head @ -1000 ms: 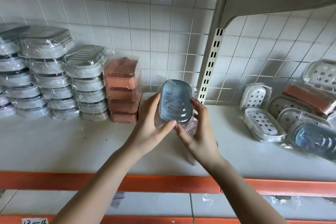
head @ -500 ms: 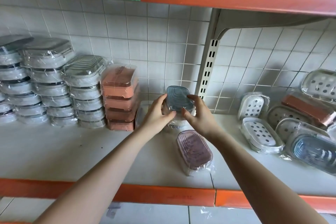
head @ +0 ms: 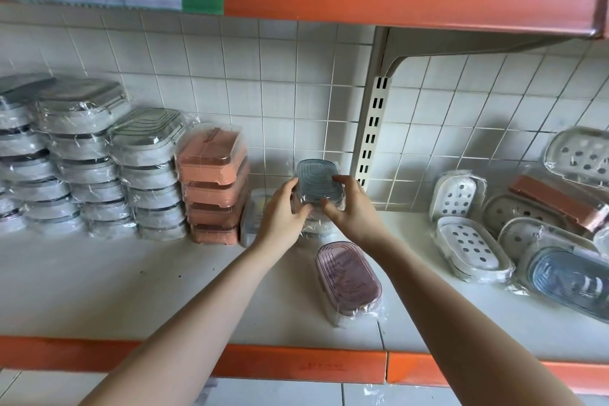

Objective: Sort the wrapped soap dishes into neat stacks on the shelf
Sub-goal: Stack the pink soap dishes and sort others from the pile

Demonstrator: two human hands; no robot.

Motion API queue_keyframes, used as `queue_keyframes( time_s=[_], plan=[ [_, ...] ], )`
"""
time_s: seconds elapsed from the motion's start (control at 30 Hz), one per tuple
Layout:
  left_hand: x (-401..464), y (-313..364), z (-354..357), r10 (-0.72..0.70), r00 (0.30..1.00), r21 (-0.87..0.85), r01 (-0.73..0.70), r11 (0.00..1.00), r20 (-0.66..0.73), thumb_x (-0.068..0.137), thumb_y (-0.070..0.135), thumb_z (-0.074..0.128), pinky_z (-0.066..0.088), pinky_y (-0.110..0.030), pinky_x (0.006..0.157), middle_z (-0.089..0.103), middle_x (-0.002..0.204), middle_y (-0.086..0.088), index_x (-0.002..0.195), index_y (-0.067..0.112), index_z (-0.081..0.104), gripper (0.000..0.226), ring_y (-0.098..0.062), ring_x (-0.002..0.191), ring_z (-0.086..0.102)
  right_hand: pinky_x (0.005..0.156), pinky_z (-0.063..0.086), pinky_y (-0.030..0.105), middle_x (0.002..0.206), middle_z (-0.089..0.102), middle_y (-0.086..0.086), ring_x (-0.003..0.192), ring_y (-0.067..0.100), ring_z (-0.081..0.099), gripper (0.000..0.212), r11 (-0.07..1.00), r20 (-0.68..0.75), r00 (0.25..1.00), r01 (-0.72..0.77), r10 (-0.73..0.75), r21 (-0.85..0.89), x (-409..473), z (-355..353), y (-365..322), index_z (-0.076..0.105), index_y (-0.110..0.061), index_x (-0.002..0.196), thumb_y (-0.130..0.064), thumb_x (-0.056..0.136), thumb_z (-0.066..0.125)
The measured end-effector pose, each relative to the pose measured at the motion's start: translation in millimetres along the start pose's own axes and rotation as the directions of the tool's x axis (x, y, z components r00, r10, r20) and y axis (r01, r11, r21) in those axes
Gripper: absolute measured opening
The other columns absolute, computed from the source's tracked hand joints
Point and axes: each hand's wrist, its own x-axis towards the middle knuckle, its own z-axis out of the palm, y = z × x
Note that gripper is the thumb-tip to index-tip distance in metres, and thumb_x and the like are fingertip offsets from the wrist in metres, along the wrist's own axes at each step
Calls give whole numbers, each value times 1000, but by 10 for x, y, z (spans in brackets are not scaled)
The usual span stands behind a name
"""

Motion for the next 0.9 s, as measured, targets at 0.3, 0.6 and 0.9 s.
queue_keyframes(
  time_s=[0.3, 0.6, 0.9],
  plan=[
    [-45, -85, -10, 26, 1000, 7, -26, 1000, 11, 86, 10, 63, 42, -36, 101, 59, 126, -7, 130, 8, 49, 47, -21, 118, 54, 99, 33, 26, 135, 49, 9, 124, 25, 44, 58, 1000, -50, 999, -7, 7, 18, -64, 91, 47, 40, -10, 136, -33, 89, 63],
    [-629, -94, -188, 162, 984, 87, -155, 984, -77, 86, 7, 53, 45, -32, 95, 65, 111, 2, 111, 12, 62, 27, -16, 107, 59, 97, 40, 33, 120, 51, 5, 116, 24, 50, 47, 997, -184, 981, -44, 56, 64, -822, -41, 7, 51, -14, 122, -44, 86, 57],
    [-1215, -73, 32, 118, 993, 231, -110, 967, -22, 83, 12, 52, 50, -31, 85, 66, 104, 5, 106, 16, 65, 27, -15, 98, 62, 93, 46, 44, 138, 41, 4, 123, 29, 43, 79, 958, -97, 986, -157, 137, -241, -1338, 223, 189, 49, -21, 126, -74, 69, 36]
  ],
)
